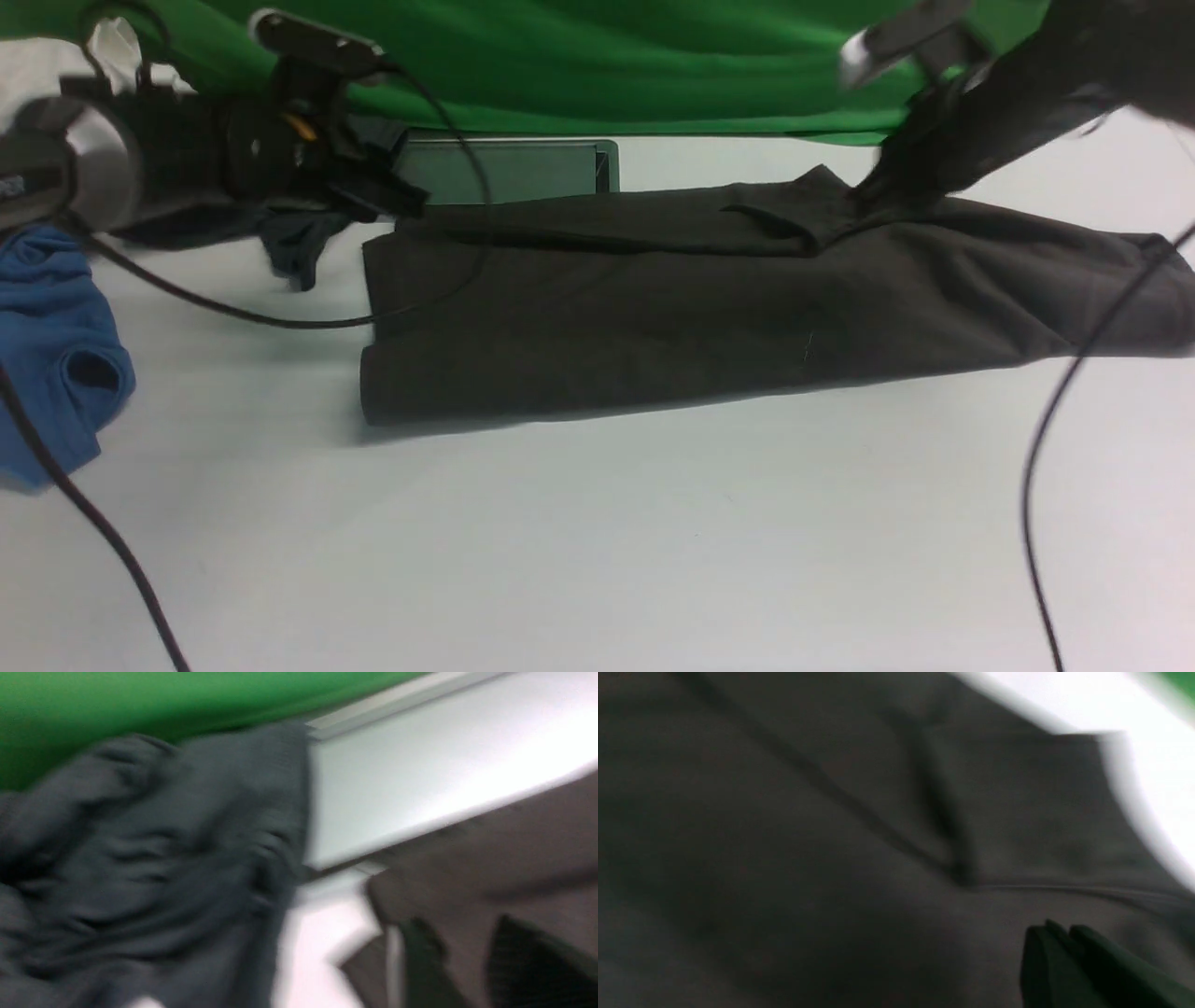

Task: Fold a long-sleeved shirt on a white desktop.
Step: 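Pull the folded dark garment lengthwise by its ends to straighten it flat on the table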

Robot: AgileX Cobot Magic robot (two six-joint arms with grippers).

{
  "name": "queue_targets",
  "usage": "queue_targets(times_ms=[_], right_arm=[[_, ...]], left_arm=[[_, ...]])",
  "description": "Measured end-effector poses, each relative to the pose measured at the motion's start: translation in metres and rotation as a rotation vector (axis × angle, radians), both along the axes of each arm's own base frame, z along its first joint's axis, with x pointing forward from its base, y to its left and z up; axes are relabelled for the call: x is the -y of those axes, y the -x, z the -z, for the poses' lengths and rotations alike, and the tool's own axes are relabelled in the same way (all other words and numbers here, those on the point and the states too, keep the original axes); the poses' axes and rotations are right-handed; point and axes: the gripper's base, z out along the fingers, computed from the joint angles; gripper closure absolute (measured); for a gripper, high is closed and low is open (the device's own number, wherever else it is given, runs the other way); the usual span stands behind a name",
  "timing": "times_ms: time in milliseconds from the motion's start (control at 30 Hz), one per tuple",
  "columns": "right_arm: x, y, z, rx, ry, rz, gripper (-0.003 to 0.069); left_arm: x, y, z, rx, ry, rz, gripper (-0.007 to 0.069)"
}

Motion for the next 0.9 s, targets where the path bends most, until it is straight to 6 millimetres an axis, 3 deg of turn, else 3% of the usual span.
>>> queue_targets(times_ms=[67,100,133,267,400,700,800,900], right_arm=[[-0.003,-0.006,0.018,-0.042,-0.001,-0.010,0.0640],[-0.003,-0.007,0.020,-0.046,0.001,-0.012,0.0640],[-0.004,-0.012,0.033,-0.073,0.006,-0.020,0.0643],[-0.006,-0.024,0.049,-0.093,0.001,-0.024,0.0643],[-0.009,-0.034,0.054,-0.082,-0.014,-0.019,0.0643],[-0.016,-0.059,0.064,-0.005,-0.091,0.019,0.0643],[-0.015,-0.073,0.068,0.112,-0.099,0.061,0.0643],[-0.010,-0.092,0.074,0.351,-0.100,0.146,0.0643]], left_arm=[[0.024,0.012,0.000,-0.058,-0.003,0.085,0.0576],[0.026,0.013,0.002,-0.067,-0.002,0.097,0.0581],[0.046,0.023,0.010,-0.107,0.007,0.170,0.0601],[0.078,0.045,0.043,-0.226,0.022,0.275,0.0606],[0.083,0.046,0.065,-0.279,0.021,0.279,0.0606],[0.083,0.041,0.071,-0.258,0.011,0.274,0.0606],[0.083,0.040,0.071,-0.253,0.011,0.272,0.0606],[0.083,0.039,0.071,-0.252,0.008,0.274,0.0606]])
